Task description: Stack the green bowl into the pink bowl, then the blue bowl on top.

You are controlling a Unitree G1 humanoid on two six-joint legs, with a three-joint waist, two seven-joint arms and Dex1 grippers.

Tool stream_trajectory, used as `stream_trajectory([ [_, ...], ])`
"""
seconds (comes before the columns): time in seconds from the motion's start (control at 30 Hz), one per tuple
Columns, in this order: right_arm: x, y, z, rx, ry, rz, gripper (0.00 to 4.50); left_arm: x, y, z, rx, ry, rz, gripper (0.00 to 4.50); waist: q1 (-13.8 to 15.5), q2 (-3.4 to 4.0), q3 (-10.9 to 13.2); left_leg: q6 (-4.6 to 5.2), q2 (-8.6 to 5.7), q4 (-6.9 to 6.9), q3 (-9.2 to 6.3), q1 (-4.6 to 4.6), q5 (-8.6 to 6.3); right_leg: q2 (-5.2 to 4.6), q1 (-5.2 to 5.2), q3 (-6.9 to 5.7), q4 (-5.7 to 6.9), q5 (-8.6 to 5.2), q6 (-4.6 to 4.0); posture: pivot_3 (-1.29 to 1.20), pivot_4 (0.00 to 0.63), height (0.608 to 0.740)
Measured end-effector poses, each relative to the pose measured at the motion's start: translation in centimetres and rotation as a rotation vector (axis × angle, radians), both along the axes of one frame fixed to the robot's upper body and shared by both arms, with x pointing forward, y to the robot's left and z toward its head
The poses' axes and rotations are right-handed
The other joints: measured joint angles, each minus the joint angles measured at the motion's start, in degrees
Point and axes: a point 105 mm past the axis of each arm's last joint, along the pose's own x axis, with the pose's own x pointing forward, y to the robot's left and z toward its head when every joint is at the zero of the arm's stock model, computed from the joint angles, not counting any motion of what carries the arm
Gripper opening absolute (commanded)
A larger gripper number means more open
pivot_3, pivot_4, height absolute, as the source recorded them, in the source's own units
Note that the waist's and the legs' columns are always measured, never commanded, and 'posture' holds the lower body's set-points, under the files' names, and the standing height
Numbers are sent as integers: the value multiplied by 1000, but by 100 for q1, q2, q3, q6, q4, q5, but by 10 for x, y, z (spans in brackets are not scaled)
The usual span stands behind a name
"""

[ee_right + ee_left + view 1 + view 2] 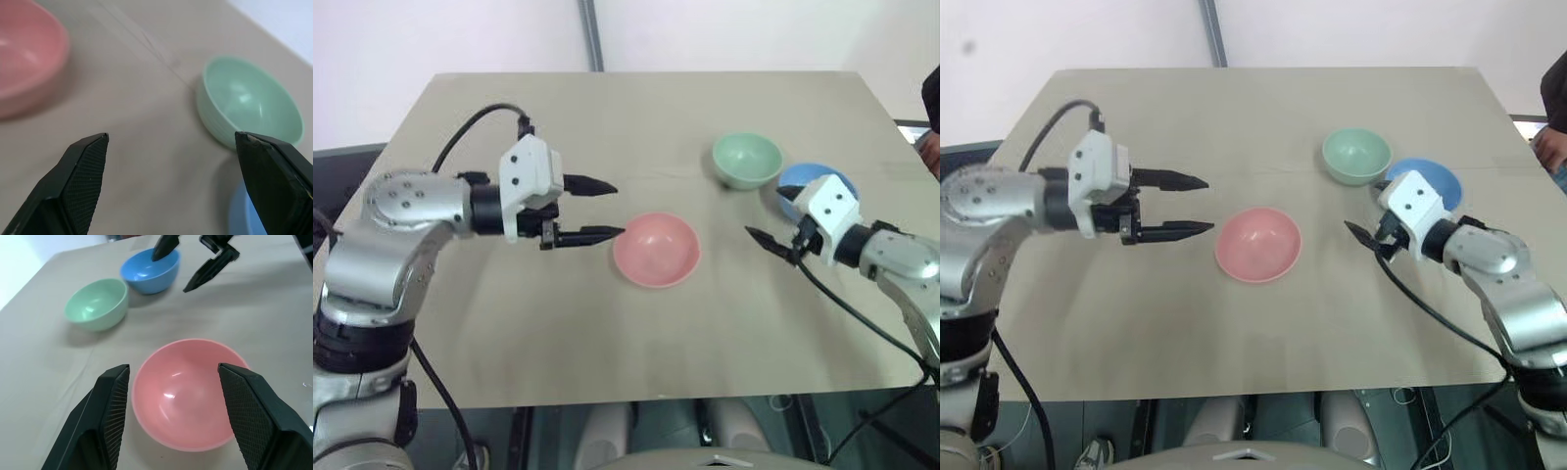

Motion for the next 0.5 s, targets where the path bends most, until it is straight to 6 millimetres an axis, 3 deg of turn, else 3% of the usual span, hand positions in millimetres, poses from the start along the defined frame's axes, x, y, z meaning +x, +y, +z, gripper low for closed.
stream_trajectory([
  [0.1, 24, -4, -5, -39, 21, -41, 4500, -8, 2, -11, -54, 26, 59, 3047, -49, 1, 0, -1, 2, -6, 4, -1, 1, -3, -5, 5, 0, 0, 0, 0, 150, 740],
  [0.2, 50, -4, -4, -54, 45, -65, 4500, -16, 10, -19, -110, 80, 119, 3769, -79, 2, 1, -2, 7, -9, 0, -2, 1, -2, -10, 2, 2, 0, 0, 0, 150, 740],
  [0.23, 58, -1, -1, -55, 42, -60, 4500, -20, 12, -18, -122, 88, 120, 4330, -85, 2, 1, -2, 8, -9, 2, -2, 1, -4, -10, 2, 1, 0, 0, 0, 150, 740],
  [0.37, 73, 8, 6, -70, 33, -36, 4500, -23, 14, -14, -144, 69, 166, 4427, -68, 2, 1, -2, 5, -9, -1, -3, 1, -11, -7, 1, -2, 0, 0, 0, 150, 740],
  [0.5, 80, 16, 1, -80, 65, -6, 4500, -22, 20, -12, -176, 81, 227, 4427, -67, 2, 1, -10, 5, -12, -2, -4, 5, -12, -8, 0, -5, 0, 0, 0, 150, 740],
])
